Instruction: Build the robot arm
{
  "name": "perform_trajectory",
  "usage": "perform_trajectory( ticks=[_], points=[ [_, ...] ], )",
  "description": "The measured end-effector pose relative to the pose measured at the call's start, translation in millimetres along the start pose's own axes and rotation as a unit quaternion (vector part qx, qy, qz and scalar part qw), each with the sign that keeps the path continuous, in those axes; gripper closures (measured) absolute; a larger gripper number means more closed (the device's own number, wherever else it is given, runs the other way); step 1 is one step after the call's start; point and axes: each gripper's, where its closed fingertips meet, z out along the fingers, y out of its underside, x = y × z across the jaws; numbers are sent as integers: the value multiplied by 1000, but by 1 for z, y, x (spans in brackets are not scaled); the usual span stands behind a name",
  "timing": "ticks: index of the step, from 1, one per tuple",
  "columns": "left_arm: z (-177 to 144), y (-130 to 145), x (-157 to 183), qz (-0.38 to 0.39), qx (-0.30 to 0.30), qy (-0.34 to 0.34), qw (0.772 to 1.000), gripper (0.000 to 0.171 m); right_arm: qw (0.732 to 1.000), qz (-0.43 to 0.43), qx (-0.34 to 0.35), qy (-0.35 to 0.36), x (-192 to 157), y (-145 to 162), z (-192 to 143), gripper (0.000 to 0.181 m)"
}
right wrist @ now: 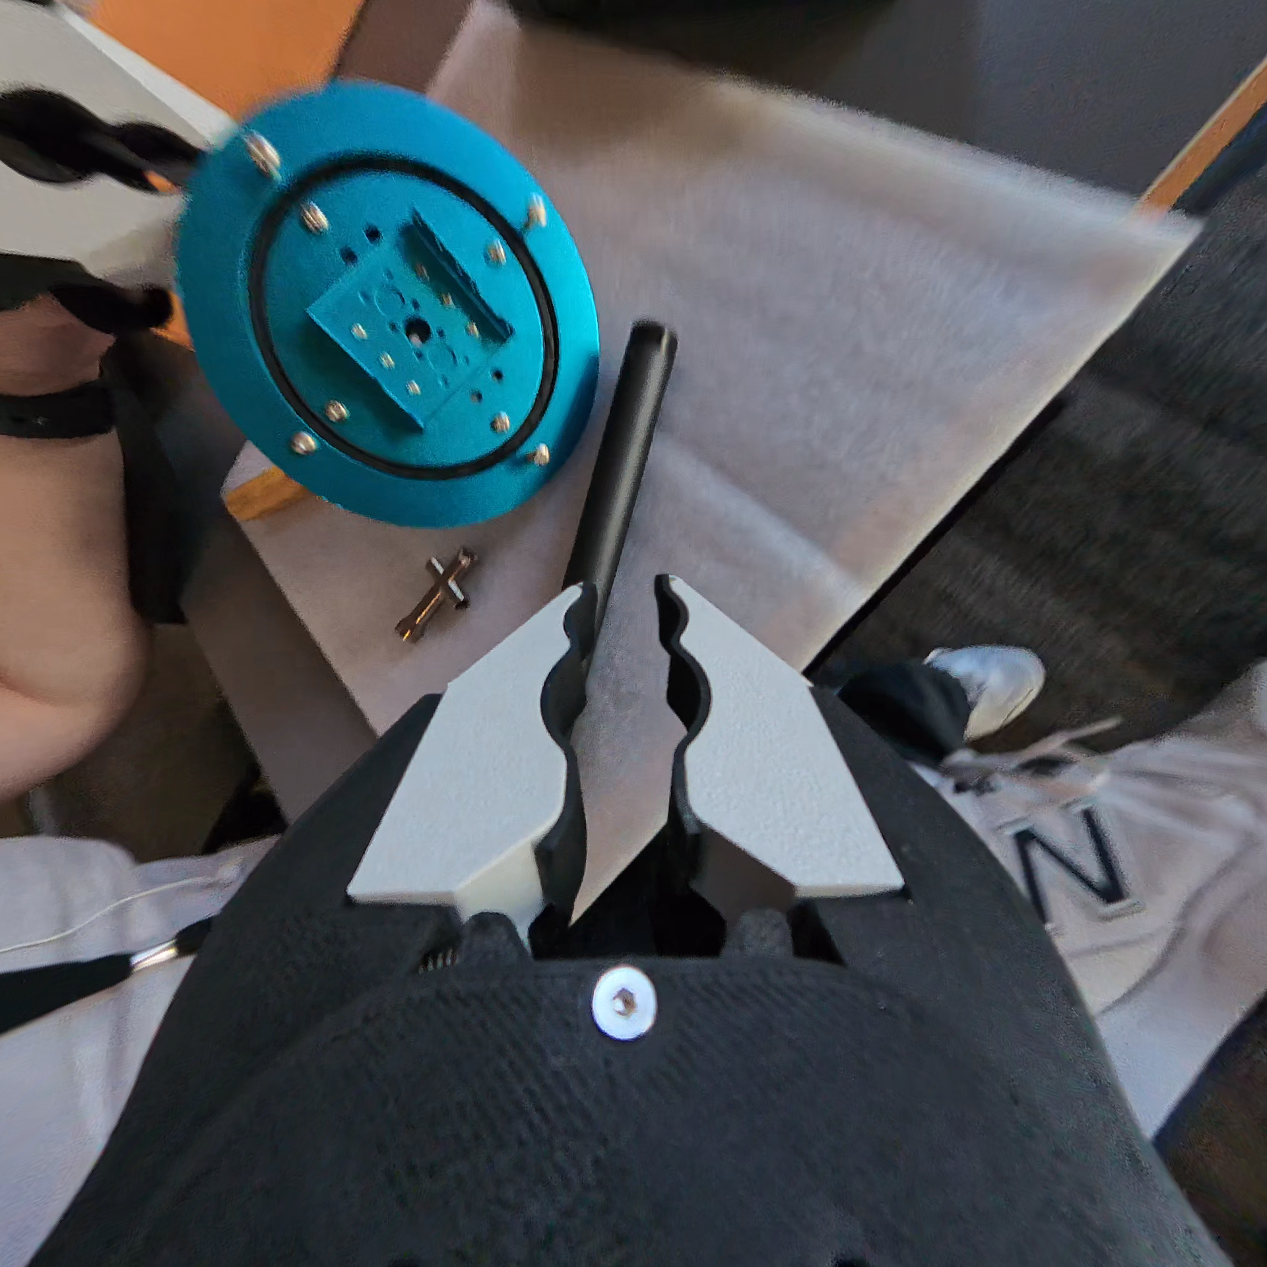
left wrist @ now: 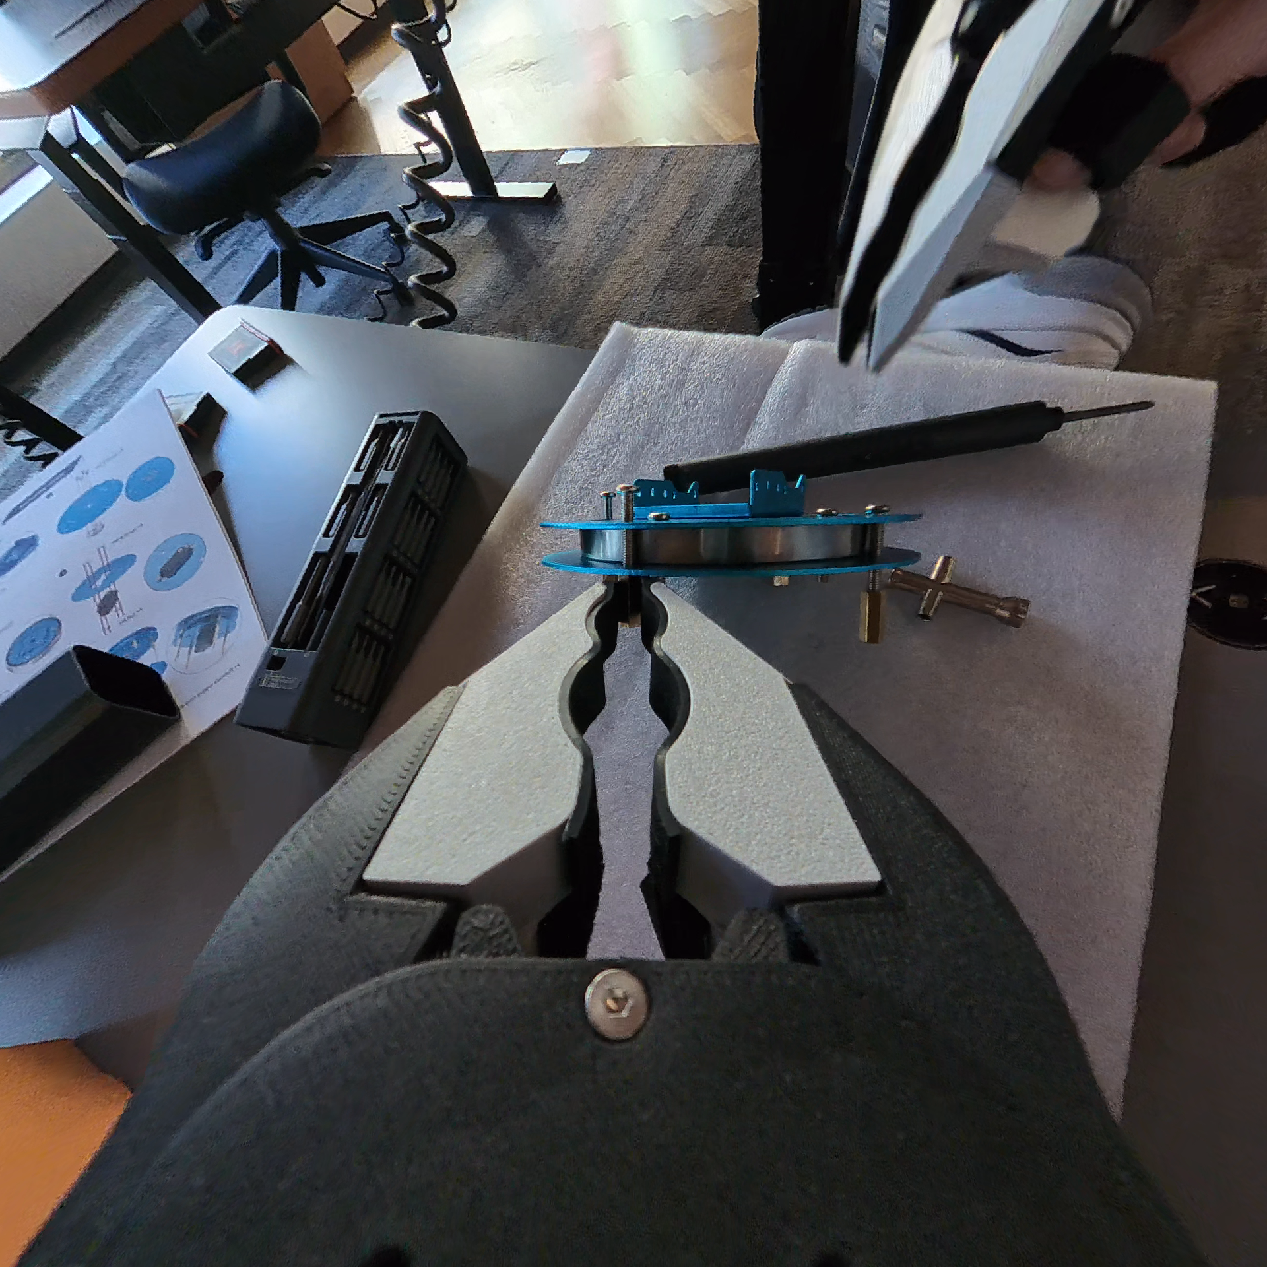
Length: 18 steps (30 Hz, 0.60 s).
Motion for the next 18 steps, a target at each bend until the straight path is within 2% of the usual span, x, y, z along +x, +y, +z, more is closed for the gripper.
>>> perform_trajectory(
  ticks=[2,4,6,7,9,10,12,15,17,18],
  points=[
    [0,2,-2,14,-9,-13,1000,167,994,-53,88,21,2,-26,-17,161],
    [0,3,-2,21,-15,-20,999,167,977,-108,181,25,-5,-50,-37,154],
    [0,2,-2,24,-15,-20,999,167,963,-123,240,5,-11,-63,-48,131],
    [0,1,-1,24,-13,-19,999,167,961,-120,246,-29,-18,-64,-47,121],
    [0,1,0,25,-11,-17,999,167,967,-97,219,-87,-27,-60,-38,117],
    [0,1,-1,24,-11,-18,999,167,967,-88,214,-110,-32,-60,-34,119],
    [0,2,-1,22,-12,-18,1000,167,962,-83,224,-131,-41,-67,-34,136],
    [1,3,-2,17,-12,-16,1000,167,935,-131,297,-139,-62,-90,-51,147],
    [1,2,-2,14,-10,-13,1000,167,920,-156,314,-177,-83,-96,-64,177],
    [1,3,-2,13,-10,-13,1000,167,914,-160,317,-196,-92,-98,-69,181]
  ],
)
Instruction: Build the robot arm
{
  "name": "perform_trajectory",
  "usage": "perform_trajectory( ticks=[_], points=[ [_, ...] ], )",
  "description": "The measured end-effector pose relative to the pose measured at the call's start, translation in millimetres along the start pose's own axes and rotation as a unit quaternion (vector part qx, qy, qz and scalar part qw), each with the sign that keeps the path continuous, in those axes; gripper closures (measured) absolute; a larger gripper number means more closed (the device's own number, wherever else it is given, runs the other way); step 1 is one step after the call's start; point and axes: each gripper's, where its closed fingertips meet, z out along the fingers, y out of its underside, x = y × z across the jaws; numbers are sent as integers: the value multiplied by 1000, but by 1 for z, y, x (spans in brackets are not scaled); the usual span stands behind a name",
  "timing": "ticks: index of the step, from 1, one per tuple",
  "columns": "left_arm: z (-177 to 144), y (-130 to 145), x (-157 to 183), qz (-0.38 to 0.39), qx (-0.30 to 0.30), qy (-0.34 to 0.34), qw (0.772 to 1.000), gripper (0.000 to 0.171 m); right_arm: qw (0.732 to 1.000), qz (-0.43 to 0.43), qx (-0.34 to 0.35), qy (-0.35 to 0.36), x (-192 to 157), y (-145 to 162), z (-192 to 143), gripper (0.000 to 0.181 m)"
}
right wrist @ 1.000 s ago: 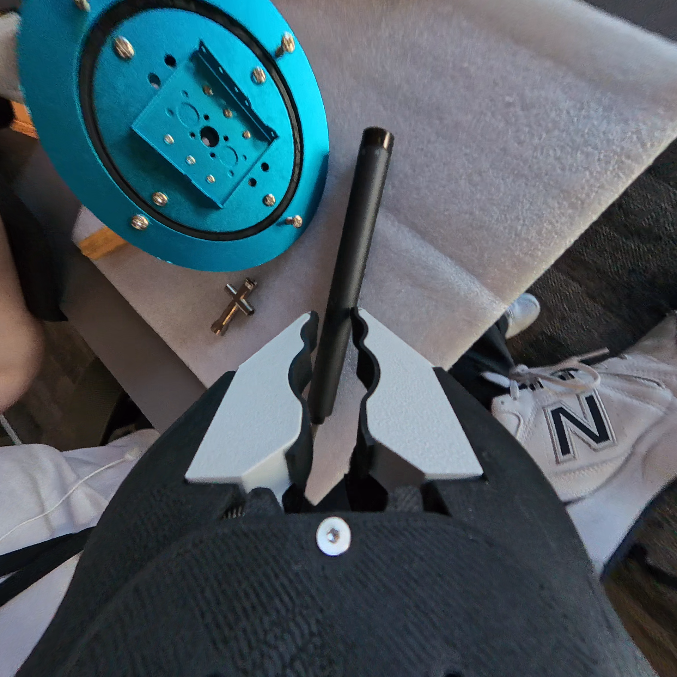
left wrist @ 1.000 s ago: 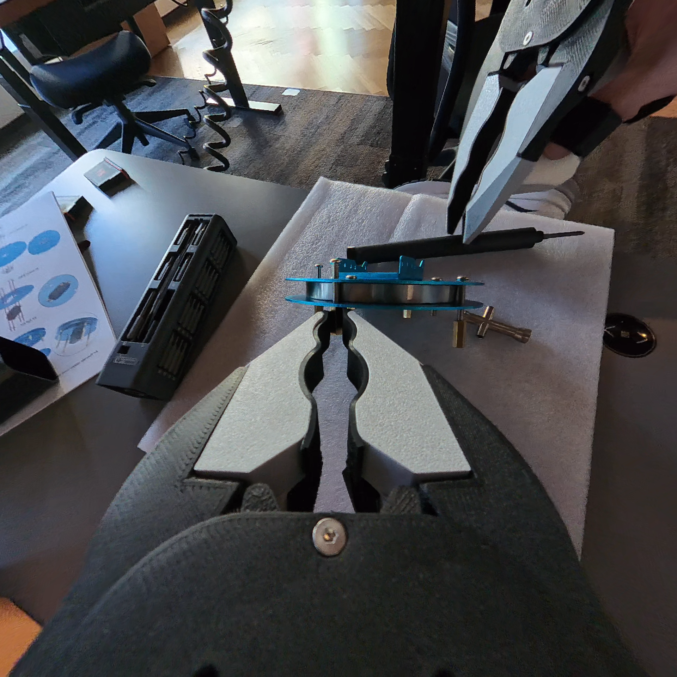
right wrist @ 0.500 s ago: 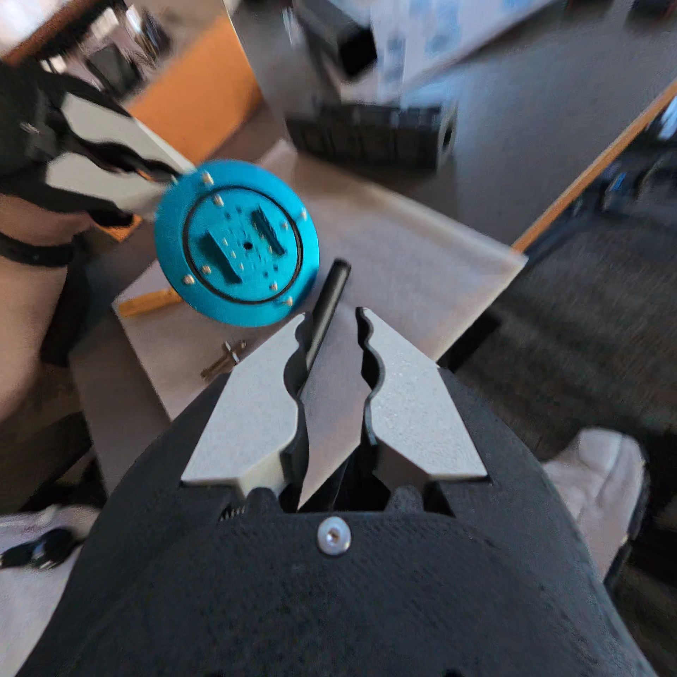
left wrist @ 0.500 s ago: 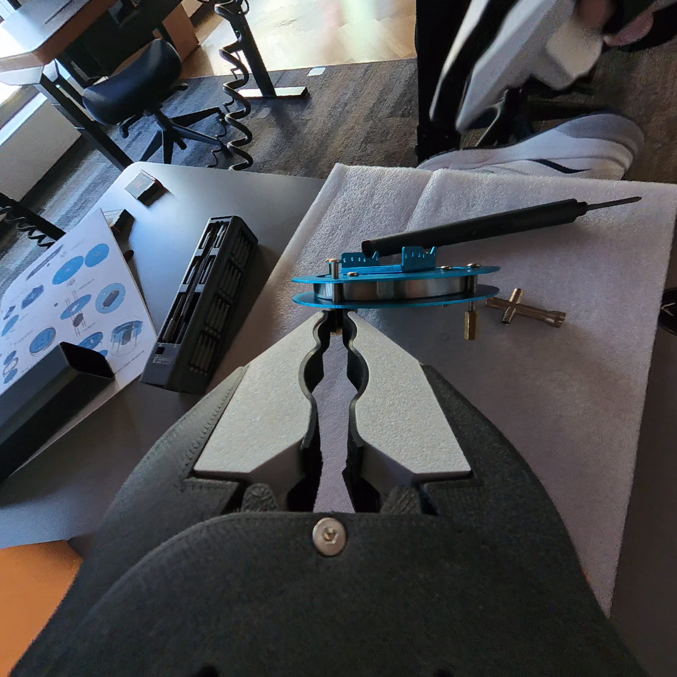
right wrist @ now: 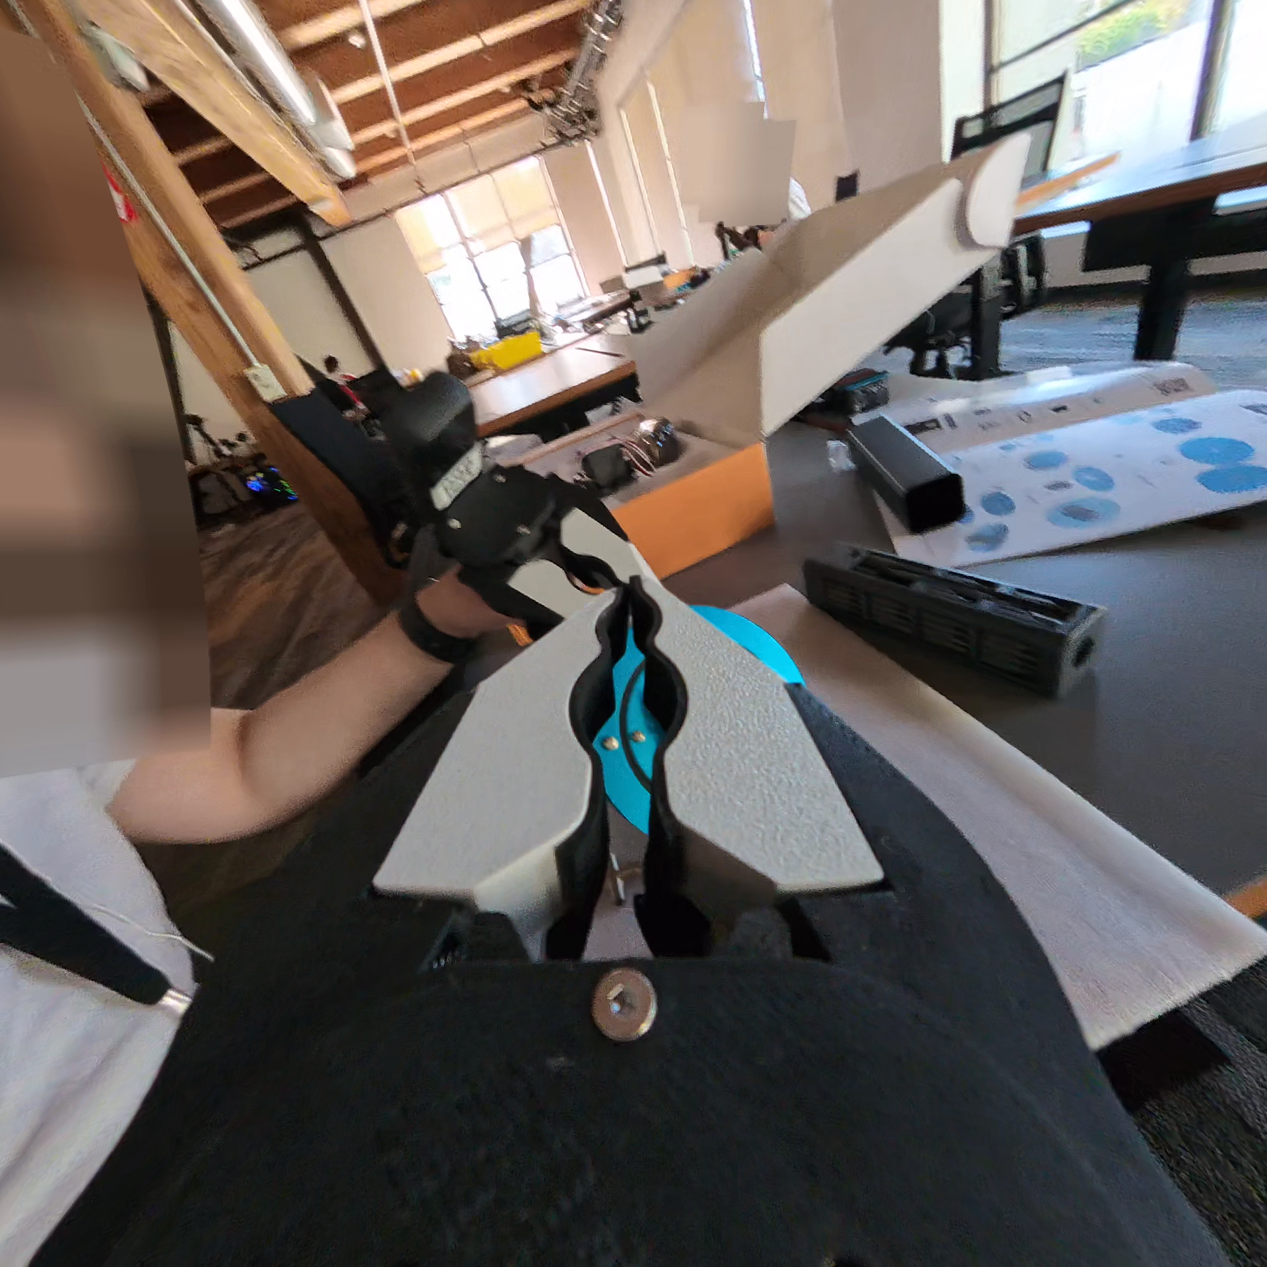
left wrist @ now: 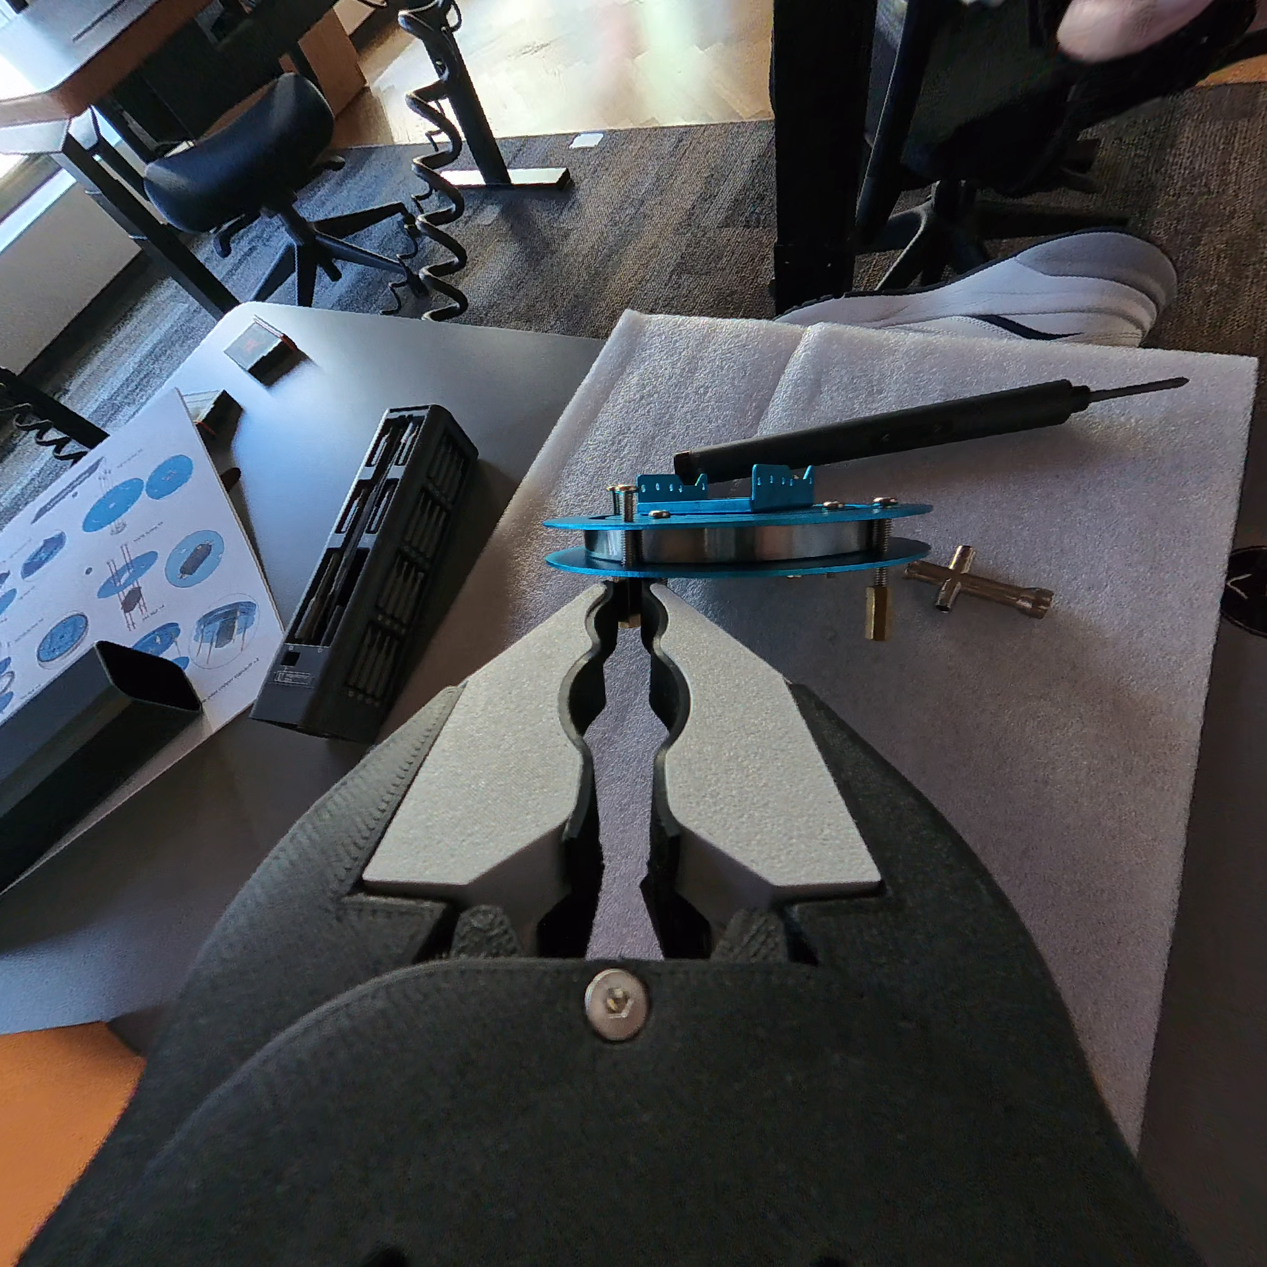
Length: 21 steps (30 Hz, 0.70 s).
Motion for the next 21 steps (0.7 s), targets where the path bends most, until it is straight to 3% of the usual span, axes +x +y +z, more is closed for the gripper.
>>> perform_trajectory(
  ticks=[3,5,7,9,12,13,16,18,21],
  points=[
    [0,0,0,-1,1,1,1000,167,999,-8,15,-37,-21,-13,2,181],
    [0,0,0,-5,5,2,1000,167,998,1,12,-61,-32,-13,5,168],
    [1,0,-1,-11,7,6,1000,167,998,33,-41,-46,-31,0,14,158],
    [1,0,-1,-15,8,7,1000,167,986,35,-160,-1,-24,33,18,148],
    [1,0,-1,-15,8,7,1000,167,937,35,-334,98,-4,81,3,170],
    [1,0,-1,-15,8,7,1000,167,918,51,-376,114,0,92,-4,170],
    [1,0,-1,-13,7,6,1000,167,887,75,-427,160,18,108,-17,170],
    [1,0,0,-13,6,6,1000,167,860,76,-465,195,25,119,-25,159],
    [1,0,0,-14,6,7,1000,167,833,40,-505,222,24,132,-28,157]
  ],
)
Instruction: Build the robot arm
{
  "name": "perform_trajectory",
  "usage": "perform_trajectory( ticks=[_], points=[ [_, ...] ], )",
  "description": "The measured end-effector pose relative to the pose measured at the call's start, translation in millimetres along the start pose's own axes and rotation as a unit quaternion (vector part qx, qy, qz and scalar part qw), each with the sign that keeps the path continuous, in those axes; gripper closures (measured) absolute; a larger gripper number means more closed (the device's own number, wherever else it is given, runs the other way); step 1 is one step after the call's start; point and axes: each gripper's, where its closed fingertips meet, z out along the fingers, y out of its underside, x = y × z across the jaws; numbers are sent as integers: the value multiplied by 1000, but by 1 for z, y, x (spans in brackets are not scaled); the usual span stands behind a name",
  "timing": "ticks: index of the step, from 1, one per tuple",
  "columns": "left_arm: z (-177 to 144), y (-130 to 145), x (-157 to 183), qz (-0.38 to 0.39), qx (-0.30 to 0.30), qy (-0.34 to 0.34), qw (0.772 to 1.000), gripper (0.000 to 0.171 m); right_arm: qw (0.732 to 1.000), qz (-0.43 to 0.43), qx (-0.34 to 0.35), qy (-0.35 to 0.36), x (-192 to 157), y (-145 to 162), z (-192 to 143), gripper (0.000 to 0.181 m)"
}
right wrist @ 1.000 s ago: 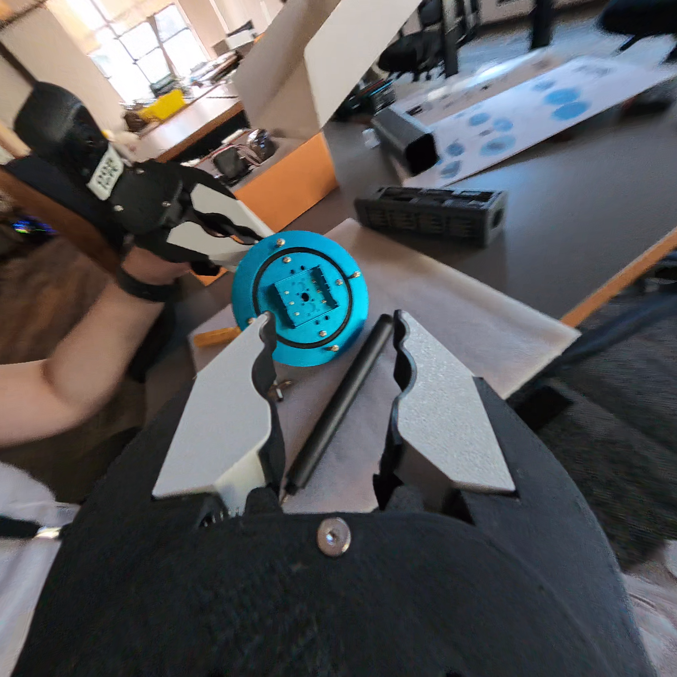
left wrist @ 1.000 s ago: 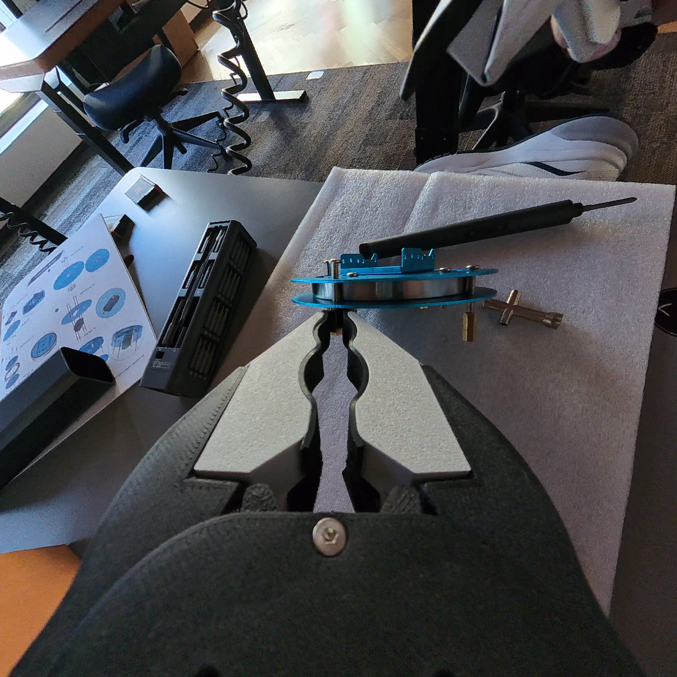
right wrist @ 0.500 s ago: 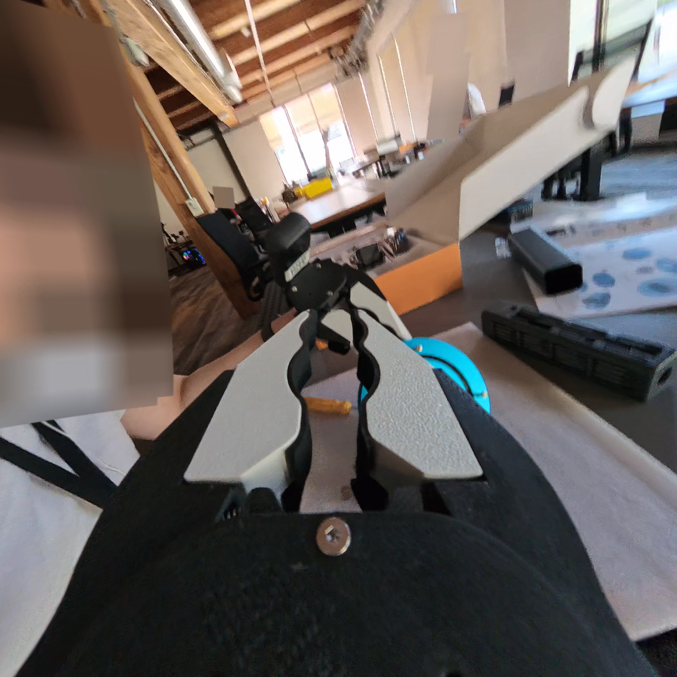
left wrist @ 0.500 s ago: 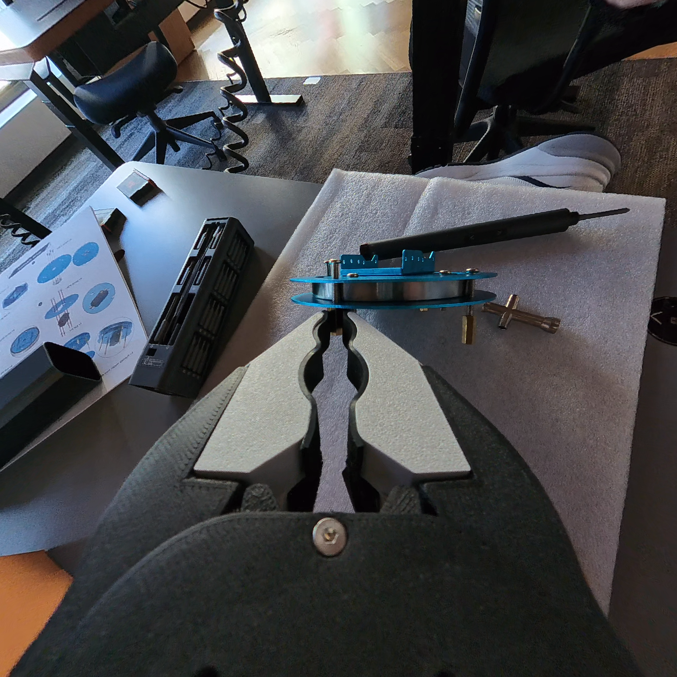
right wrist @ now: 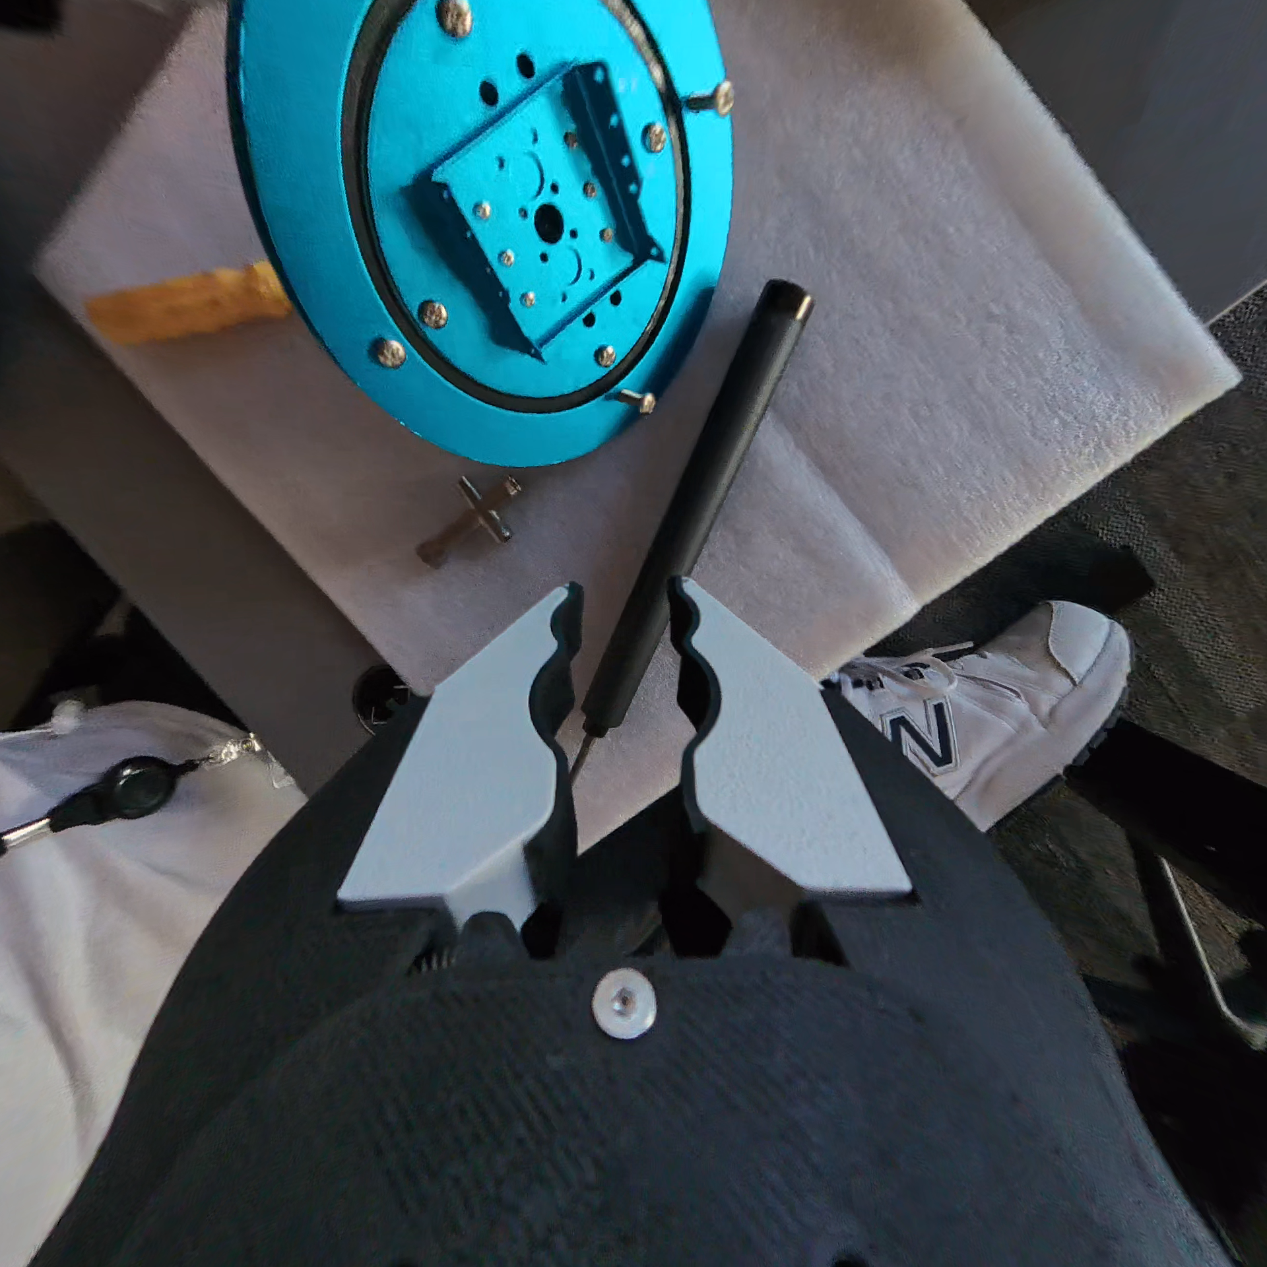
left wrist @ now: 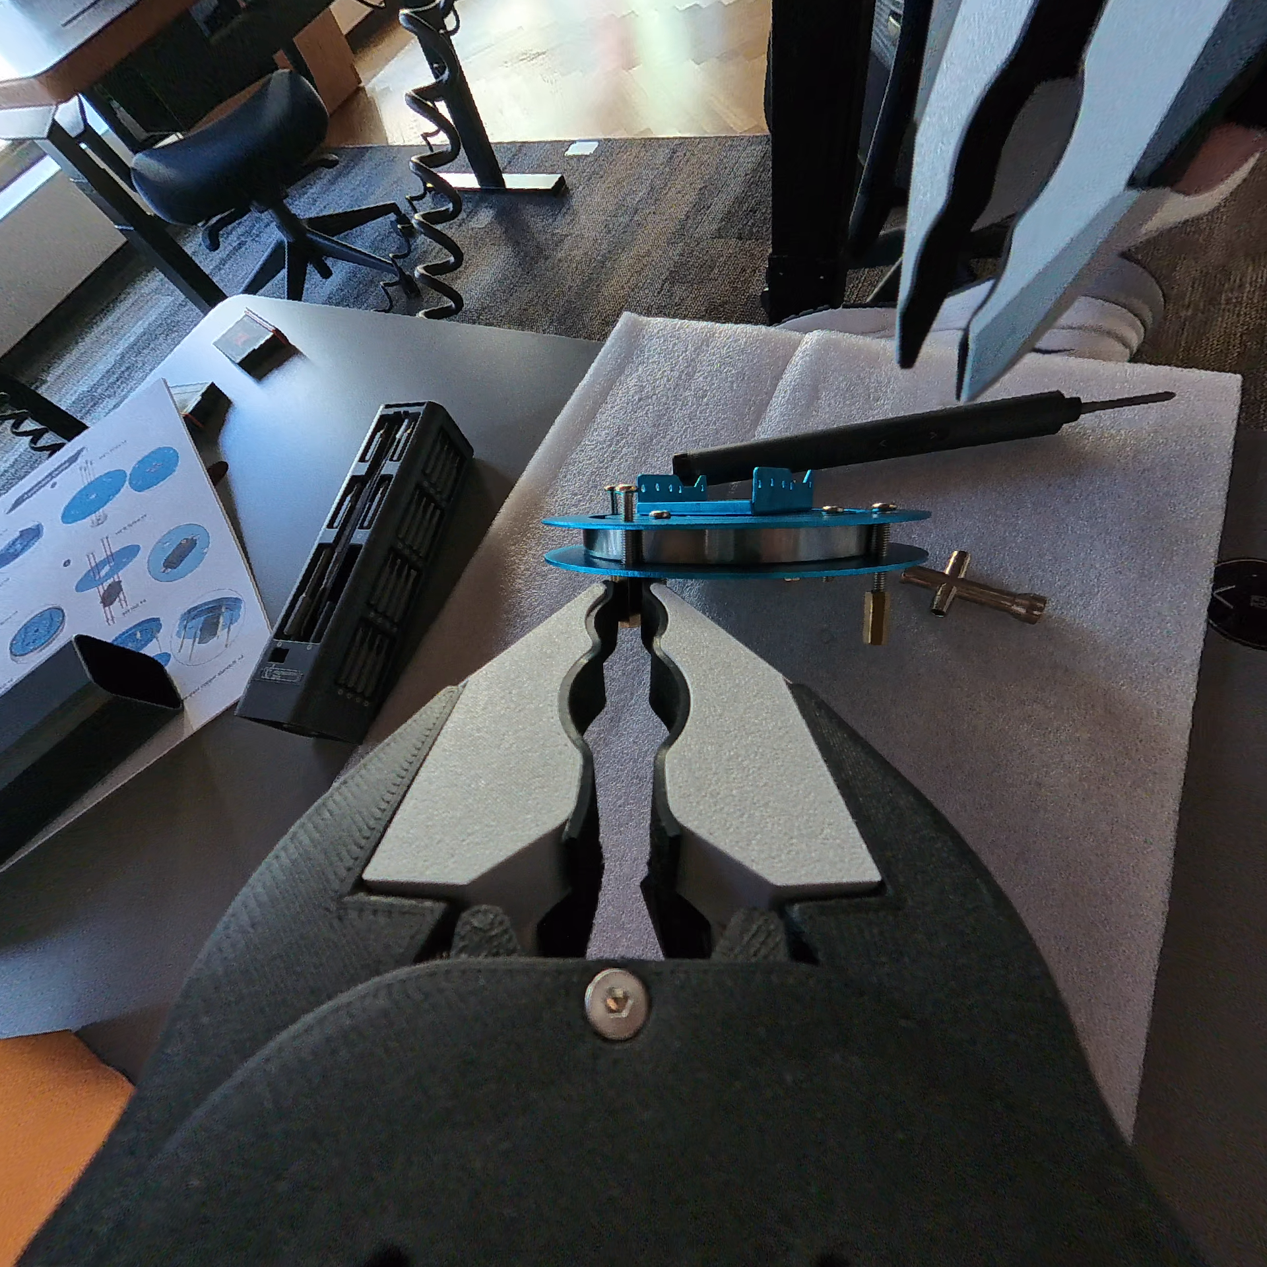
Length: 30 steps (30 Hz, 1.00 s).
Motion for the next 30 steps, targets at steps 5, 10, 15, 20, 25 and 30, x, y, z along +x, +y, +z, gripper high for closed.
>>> perform_trajectory(
  ticks=[5,10,15,20,25,30],
  points=[
    [0,0,0,0,-1,1,1000,167,997,43,-21,-53,7,3,13,159],
    [0,0,0,-1,-1,2,1000,167,991,76,-39,-106,7,10,23,156],
    [0,0,0,1,-1,1,1000,167,991,84,-47,-95,15,12,24,155],
    [0,1,0,0,-3,1,1000,167,987,92,-70,-109,13,17,27,155],
    [0,2,-1,-2,-4,0,1000,167,987,89,-71,-113,11,17,29,159],
    [0,3,-1,-2,-4,0,1000,167,985,95,-73,-124,10,21,29,162]
  ],
)
